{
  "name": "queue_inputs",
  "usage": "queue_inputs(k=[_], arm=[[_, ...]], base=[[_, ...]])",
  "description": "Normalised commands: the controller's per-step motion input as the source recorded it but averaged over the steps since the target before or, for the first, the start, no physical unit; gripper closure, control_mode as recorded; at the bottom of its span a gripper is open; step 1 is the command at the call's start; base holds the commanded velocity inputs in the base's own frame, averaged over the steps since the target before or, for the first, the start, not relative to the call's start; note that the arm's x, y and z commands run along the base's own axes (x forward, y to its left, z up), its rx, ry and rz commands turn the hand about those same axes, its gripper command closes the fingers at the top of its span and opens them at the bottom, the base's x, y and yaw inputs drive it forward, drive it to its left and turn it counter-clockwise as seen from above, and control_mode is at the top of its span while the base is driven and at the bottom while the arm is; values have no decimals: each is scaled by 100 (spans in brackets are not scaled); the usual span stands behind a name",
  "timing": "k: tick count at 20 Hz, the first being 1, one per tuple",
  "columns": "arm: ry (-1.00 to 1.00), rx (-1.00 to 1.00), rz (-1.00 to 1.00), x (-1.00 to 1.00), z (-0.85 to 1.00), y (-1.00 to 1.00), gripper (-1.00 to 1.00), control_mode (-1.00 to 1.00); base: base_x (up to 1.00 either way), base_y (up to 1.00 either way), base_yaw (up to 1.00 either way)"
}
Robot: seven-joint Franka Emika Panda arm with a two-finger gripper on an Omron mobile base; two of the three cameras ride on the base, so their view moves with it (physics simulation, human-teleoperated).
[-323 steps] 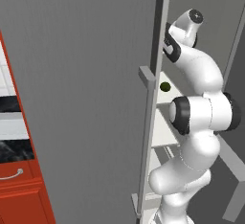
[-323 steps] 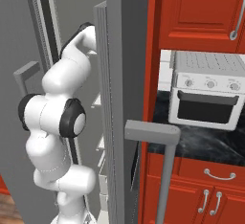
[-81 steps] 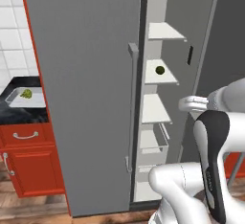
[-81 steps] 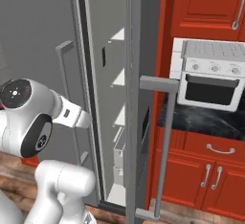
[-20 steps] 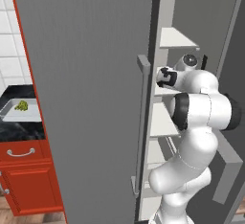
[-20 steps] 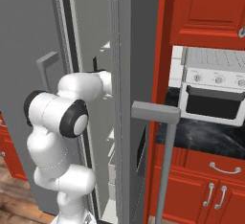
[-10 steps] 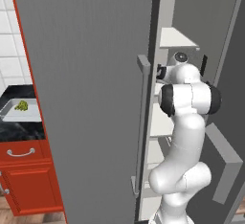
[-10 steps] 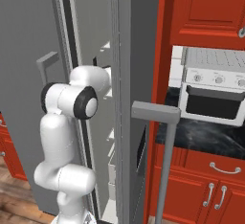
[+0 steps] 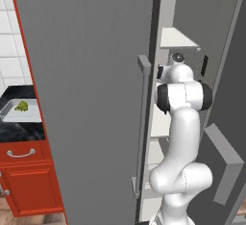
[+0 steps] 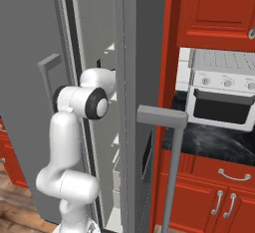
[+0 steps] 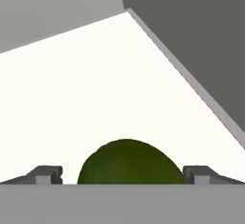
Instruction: Take the lime and broccoli out of the freezer and place them in the tupperware container on the counter. Then put the tupperware containing the vegetables back in the freezer.
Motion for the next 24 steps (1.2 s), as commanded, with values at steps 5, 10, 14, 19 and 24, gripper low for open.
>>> queue_inputs(k=[5,10,14,19,24], arm=[[1,0,0,4,-29,0,100,-100],[0,0,0,-67,-15,0,100,-100],[-1,0,0,-100,-11,16,100,-100],[-1,0,0,-100,-1,39,100,-100],[0,0,0,-100,53,24,100,-100]], base=[[0,0,0],[0,0,0],[0,0,0],[0,0,0],[0,0,0]])
